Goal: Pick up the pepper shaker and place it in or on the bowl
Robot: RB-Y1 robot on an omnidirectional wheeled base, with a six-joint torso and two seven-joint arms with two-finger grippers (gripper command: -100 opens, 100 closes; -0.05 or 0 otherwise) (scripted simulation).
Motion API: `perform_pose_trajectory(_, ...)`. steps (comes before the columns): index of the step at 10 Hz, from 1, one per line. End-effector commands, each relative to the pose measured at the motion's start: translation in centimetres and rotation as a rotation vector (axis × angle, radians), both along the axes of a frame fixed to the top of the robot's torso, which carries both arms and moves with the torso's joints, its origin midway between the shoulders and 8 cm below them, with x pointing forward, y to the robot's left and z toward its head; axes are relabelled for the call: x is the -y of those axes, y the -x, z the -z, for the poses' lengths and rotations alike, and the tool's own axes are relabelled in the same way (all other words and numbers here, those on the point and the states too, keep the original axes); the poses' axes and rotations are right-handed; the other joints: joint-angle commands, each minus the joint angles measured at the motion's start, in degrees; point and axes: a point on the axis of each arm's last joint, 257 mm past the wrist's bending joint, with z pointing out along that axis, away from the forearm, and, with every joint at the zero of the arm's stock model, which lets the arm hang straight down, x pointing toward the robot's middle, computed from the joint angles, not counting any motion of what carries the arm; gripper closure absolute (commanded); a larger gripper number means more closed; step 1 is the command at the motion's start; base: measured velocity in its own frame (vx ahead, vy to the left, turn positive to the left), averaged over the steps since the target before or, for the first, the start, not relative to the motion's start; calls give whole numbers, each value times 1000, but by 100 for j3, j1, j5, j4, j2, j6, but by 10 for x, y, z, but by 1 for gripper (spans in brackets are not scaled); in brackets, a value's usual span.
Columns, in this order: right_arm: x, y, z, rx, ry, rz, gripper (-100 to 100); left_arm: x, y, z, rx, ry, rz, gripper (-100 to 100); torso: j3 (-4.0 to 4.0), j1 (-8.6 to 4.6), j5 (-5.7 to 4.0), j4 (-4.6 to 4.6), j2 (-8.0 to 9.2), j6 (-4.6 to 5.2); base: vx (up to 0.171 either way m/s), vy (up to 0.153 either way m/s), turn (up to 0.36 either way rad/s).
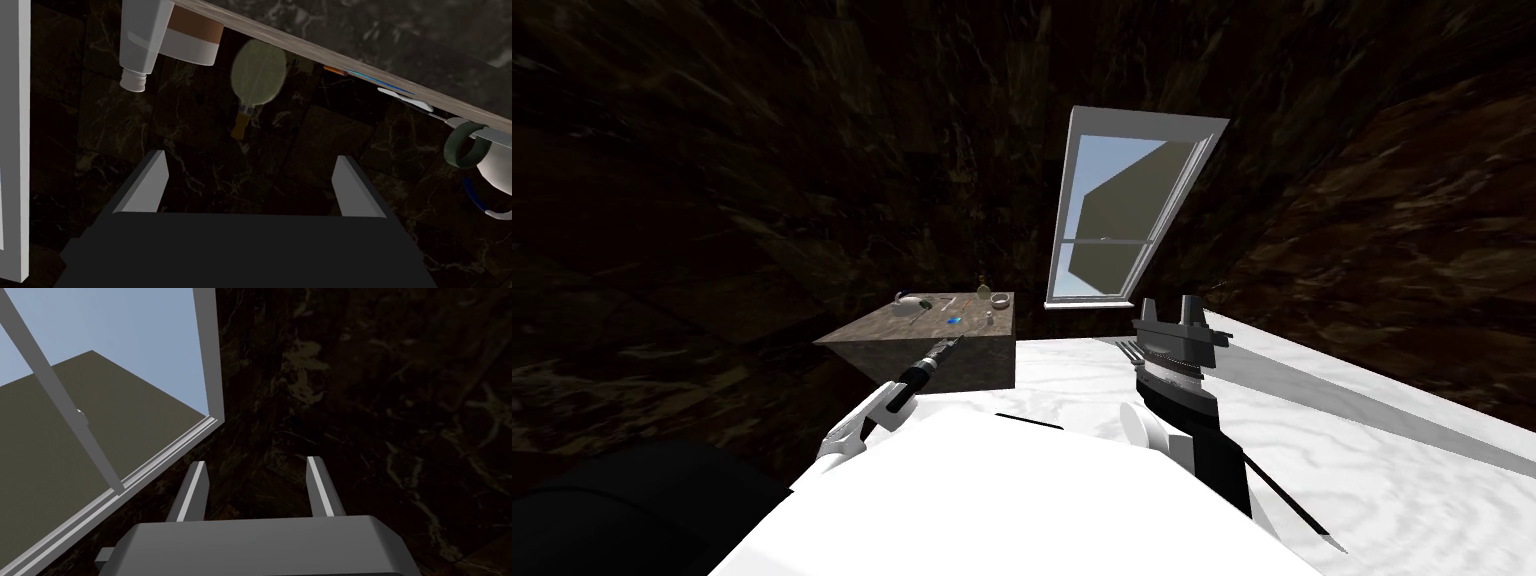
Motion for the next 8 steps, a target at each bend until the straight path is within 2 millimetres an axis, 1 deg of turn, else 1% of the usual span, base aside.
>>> perform_pose_trajectory(1,0,0,0,0,0,0,0,-10,4,5,3,31,-51,-100,0,0,0,0,0,0,-54,-48,221)
perform_pose_trajectory(2,0,0,0,0,0,0,0,-18,7,10,-1,43,-82,-100,-1,-4,-1,-1,-1,-2,-66,-48,225)
perform_pose_trajectory(3,0,0,0,0,0,0,0,-30,10,16,-16,37,-115,-100,0,-5,-1,0,1,-1,-52,-72,166)
perform_pose_trajectory(4,0,0,0,0,0,0,0,-33,5,17,-27,-1,-109,-100,-2,-13,-2,-1,-3,0,6,-124,-34)
perform_pose_trajectory(5,0,0,0,0,0,0,0,-32,0,17,-32,-29,-94,-100,-12,-31,-7,-4,-22,7,55,-143,-180)
perform_pose_trajectory(7,0,0,0,0,0,0,0,-25,-17,16,-43,-110,-41,-100,-39,-44,-10,-13,-71,11,160,-140,-270)
perform_pose_trajectory(8,0,0,0,0,0,0,0,-21,-24,16,-46,-142,-20,-100,-53,-40,-10,-19,-93,11,175,-58,-269)
